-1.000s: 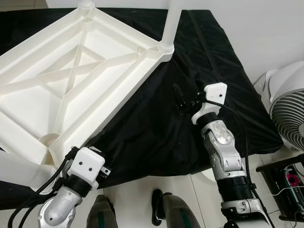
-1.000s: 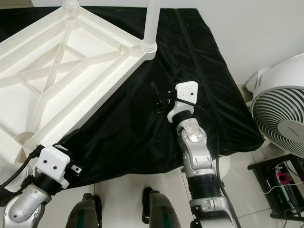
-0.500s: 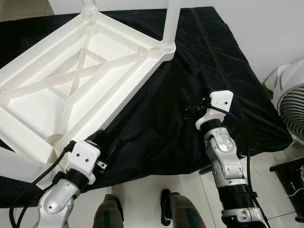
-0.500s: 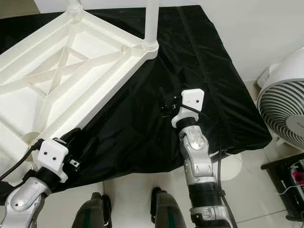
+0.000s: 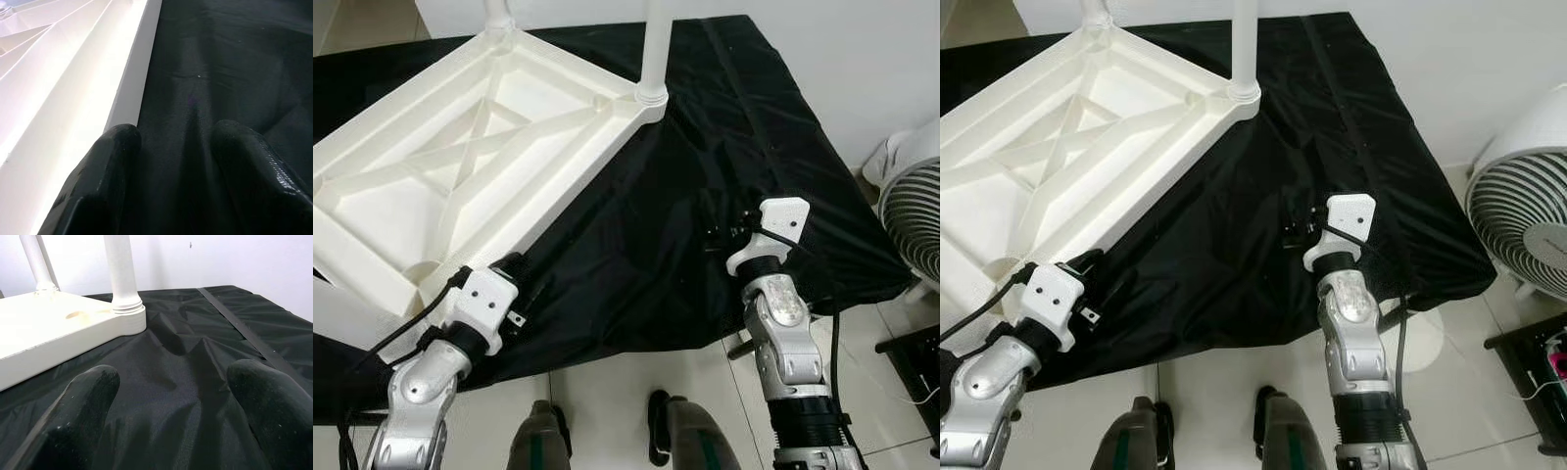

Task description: Building children table

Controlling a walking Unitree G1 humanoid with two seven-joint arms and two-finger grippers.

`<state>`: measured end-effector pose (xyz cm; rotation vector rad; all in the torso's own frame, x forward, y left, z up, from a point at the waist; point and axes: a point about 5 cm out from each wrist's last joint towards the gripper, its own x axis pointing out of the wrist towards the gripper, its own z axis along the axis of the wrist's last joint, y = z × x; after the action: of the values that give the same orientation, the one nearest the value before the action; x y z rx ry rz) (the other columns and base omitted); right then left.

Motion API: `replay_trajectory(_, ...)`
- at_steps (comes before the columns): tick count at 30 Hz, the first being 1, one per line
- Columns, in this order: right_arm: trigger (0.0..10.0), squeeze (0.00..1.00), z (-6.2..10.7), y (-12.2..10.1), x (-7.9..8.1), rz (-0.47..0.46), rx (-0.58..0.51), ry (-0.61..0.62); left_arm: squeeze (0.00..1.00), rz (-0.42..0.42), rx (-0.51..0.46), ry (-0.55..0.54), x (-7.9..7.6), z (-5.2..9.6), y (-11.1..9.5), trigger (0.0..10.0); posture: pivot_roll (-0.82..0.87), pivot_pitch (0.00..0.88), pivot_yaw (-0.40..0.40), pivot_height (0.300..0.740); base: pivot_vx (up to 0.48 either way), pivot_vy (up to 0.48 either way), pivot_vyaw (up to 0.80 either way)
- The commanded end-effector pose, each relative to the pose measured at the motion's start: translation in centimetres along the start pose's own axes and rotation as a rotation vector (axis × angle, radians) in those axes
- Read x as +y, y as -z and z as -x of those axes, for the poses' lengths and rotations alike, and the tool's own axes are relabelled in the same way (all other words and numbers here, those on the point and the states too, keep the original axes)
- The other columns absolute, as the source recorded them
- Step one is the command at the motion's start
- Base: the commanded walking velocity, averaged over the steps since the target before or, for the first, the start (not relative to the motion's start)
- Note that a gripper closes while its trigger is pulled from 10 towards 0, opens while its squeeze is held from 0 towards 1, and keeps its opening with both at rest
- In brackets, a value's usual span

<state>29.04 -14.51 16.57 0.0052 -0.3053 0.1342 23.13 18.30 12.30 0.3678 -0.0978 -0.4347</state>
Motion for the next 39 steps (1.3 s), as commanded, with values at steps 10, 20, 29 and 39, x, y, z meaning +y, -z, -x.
replay_trajectory(10, 10.0, 0.00, 0.1, -0.3, 0.2, 0.006, 0.000, -0.014, 0.00, -0.069, 0.064, -0.057, 3.6, 0.4, 1.8, 10.0, -0.01, 0.155, 0.026, 0.740, 0.000, 0.000, 0.00)
replay_trajectory(20, 10.0, 0.00, 0.3, -0.1, 0.7, 0.010, 0.011, -0.061, 0.00, -0.131, 0.097, -0.001, 5.0, 1.6, 2.5, 10.0, 0.00, 0.152, 0.017, 0.740, 0.000, 0.000, 0.00)
replay_trajectory(29, 10.0, 0.00, 0.6, 0.2, 1.5, 0.004, 0.027, -0.105, 0.00, 0.021, -0.027, -0.004, 1.9, 1.3, 0.1, 10.0, 0.02, 0.170, 0.002, 0.740, 0.000, 0.000, 0.00)
replay_trajectory(39, 10.0, 0.00, -0.3, 0.8, 1.4, 0.003, 0.049, -0.161, 0.00, 0.081, -0.102, -0.064, -0.5, 4.1, -2.6, 10.0, 0.10, 0.188, -0.069, 0.740, 0.000, 0.000, 0.00)
